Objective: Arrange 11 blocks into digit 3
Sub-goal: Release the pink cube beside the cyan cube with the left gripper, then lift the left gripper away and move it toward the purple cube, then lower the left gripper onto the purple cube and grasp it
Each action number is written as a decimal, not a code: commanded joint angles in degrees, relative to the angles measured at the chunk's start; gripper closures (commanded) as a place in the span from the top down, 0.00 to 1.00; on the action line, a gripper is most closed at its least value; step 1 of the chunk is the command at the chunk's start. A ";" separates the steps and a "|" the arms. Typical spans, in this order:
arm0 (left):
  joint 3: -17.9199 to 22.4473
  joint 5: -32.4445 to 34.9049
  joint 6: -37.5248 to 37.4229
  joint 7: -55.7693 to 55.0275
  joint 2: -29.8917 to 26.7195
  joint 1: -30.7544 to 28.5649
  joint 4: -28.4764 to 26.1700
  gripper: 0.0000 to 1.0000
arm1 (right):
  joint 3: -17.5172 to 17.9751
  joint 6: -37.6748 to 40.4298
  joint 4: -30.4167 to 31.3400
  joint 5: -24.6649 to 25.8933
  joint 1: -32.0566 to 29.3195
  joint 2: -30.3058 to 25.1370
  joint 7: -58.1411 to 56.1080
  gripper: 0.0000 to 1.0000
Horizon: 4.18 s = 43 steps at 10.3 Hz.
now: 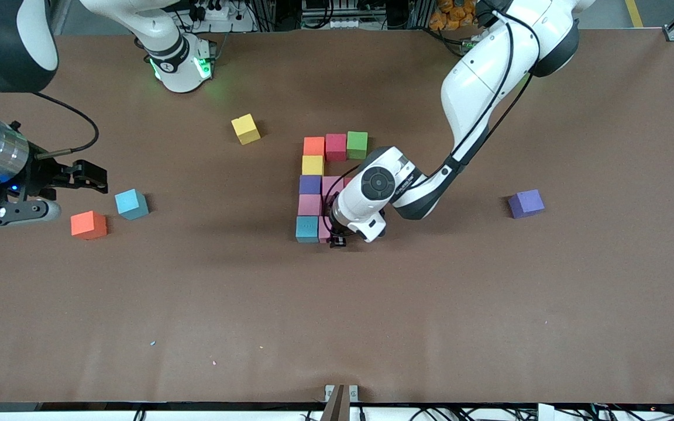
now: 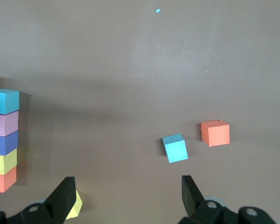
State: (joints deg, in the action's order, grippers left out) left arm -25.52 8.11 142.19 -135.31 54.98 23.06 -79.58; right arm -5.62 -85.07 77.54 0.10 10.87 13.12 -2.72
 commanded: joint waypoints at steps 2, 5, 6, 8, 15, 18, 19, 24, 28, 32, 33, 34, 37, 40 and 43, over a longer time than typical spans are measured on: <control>0.91 -0.03 -2.16 0.93 -0.57 0.76 0.92 1.00 | 0.96 -1.42 3.32 -0.89 -0.77 -2.75 1.05 1.00; -0.05 0.33 -11.37 1.28 -6.09 0.76 0.74 1.00 | 0.96 -1.33 3.32 -0.89 -0.85 -2.66 1.05 1.00; -0.32 0.33 -13.84 1.02 -8.28 0.76 0.22 1.00 | 0.96 -1.24 3.32 -0.89 -0.85 -2.66 1.05 1.00; -0.32 0.33 -17.89 2.15 -12.68 -0.11 -0.31 1.00 | 0.96 -1.16 3.32 -0.89 -0.85 -2.75 1.05 1.00; -0.14 1.12 -40.82 36.80 -26.83 -12.75 -3.65 1.00 | 0.96 -1.15 3.32 -0.80 -0.85 -2.66 1.05 1.00; -0.23 1.12 -42.08 62.26 -33.68 -23.37 -12.75 1.00 | 0.96 -1.15 3.32 -0.80 -0.94 -2.66 1.05 1.00; -0.32 1.12 -42.17 70.54 -34.66 -27.67 -15.06 1.00 | 0.96 -1.15 3.32 -0.89 -0.94 -2.75 1.05 1.00; -0.32 2.08 -34.11 92.29 -37.31 -42.02 -28.33 1.00 | 0.96 -1.15 3.32 -0.89 -1.03 -2.66 1.05 1.00; -0.23 2.08 -26.71 102.35 -32.23 -48.72 -32.22 1.00 | 0.96 -1.07 3.32 -0.89 -1.03 -2.66 1.05 1.00; -0.32 2.00 -26.61 105.51 -29.58 -49.51 -32.48 1.00 | 0.96 -0.98 3.32 -0.89 -1.11 -2.66 1.05 1.00; -0.32 2.00 -26.61 105.69 -28.88 -49.51 -32.48 1.00 | 0.96 -0.98 3.32 -0.89 -1.03 -2.66 1.05 1.00; -0.32 2.00 -26.52 106.30 -28.44 -49.51 -32.48 1.00 | 0.96 -0.98 3.32 -0.89 -1.03 -2.66 0.96 1.00; -0.32 2.00 -26.52 109.45 -27.30 -49.17 -33.36 1.00 | 0.96 -0.89 3.32 -0.89 -1.03 -2.66 0.96 1.00; -0.32 2.70 -26.35 112.46 -25.18 -49.34 -33.27 1.00 | 0.96 -0.89 3.32 -0.89 -1.03 -2.58 1.05 1.00; -0.23 3.58 -24.95 112.64 -23.25 -49.25 -33.18 1.00 | 0.96 -0.89 3.32 -0.80 -1.11 -2.58 0.96 1.00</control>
State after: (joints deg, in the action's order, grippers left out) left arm -25.31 10.36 116.04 -23.50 30.97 -25.67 -112.62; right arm -5.51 -85.60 79.07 -0.04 10.77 12.20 -2.56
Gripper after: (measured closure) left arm 0.000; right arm 0.000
